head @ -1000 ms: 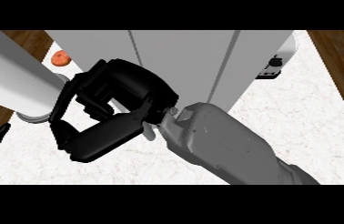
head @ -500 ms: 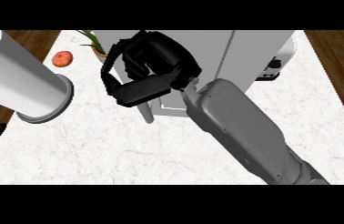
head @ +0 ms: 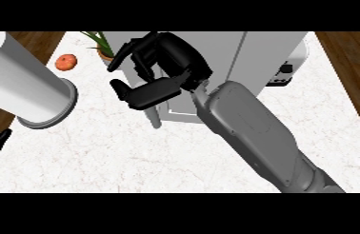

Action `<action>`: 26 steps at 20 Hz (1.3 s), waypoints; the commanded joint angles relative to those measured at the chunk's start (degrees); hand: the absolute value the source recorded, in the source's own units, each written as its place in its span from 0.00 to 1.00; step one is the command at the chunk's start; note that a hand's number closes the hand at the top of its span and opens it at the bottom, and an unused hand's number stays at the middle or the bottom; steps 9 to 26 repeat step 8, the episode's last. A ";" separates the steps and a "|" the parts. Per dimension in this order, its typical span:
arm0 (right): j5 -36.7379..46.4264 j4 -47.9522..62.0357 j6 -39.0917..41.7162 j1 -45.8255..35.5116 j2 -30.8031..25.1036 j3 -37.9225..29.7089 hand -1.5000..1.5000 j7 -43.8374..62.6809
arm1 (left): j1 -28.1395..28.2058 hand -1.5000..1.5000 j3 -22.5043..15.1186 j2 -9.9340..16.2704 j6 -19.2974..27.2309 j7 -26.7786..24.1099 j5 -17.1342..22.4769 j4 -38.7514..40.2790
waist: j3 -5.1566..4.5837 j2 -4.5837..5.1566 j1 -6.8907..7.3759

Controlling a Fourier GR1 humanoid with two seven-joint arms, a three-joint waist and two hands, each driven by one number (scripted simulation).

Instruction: Pick up the bottled water, place it into the cabinet and close the cabinet

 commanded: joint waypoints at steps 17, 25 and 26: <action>3.07 8.32 -2.77 -2.15 -7.28 -8.31 0.00 -3.62 | -1.00 0.00 0.13 0.05 -0.58 2.24 0.28 -2.11 | 0.87 2.19 -0.43; 3.07 8.32 -2.77 -2.15 -7.28 -8.31 0.00 -3.62 | -1.00 0.00 0.13 0.05 -0.58 2.24 0.28 -2.11 | 0.87 2.19 -0.43; 3.07 8.32 -2.77 -2.15 -7.28 -8.31 0.00 -3.62 | -1.00 0.00 0.13 0.05 -0.58 2.24 0.28 -2.11 | 0.87 2.19 -0.43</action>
